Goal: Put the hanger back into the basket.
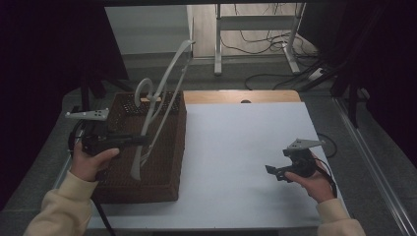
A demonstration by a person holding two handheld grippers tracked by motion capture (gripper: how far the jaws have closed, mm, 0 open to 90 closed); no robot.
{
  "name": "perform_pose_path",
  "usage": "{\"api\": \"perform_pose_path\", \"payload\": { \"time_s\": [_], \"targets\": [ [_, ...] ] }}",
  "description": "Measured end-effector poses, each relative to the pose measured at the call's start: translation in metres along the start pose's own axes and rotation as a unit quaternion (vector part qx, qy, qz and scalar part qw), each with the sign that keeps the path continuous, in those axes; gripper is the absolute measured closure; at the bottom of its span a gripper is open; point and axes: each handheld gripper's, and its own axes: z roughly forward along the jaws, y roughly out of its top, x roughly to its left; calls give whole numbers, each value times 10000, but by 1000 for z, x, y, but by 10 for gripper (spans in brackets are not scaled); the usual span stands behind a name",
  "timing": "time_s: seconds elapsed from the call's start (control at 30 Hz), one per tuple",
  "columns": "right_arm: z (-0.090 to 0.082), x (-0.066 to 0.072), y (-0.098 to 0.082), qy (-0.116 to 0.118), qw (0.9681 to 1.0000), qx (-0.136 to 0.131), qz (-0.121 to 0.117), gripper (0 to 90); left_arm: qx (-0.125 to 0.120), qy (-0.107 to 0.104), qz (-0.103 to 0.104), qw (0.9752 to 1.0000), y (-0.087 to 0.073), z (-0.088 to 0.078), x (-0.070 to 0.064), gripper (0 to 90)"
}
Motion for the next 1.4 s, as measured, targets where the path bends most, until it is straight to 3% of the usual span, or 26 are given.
{"api": "perform_pose_path", "payload": {
  "time_s": [0.5,0.73,1.17,1.4],
  "targets": [
    [1,0,-1,-31,10000,46,-64,49,212,257,-64,9994,-18,-20,33,819],
    [3,1,-1,-32,9999,93,-101,49,294,338,-224,9987,-32,-27,45,819],
    [4,2,-1,-37,9999,123,-112,49,817,546,-457,9941,-57,-27,65,818],
    [5,2,-1,-39,9998,143,-119,48,1072,515,-569,9913,-67,-24,73,817]
  ]
}}
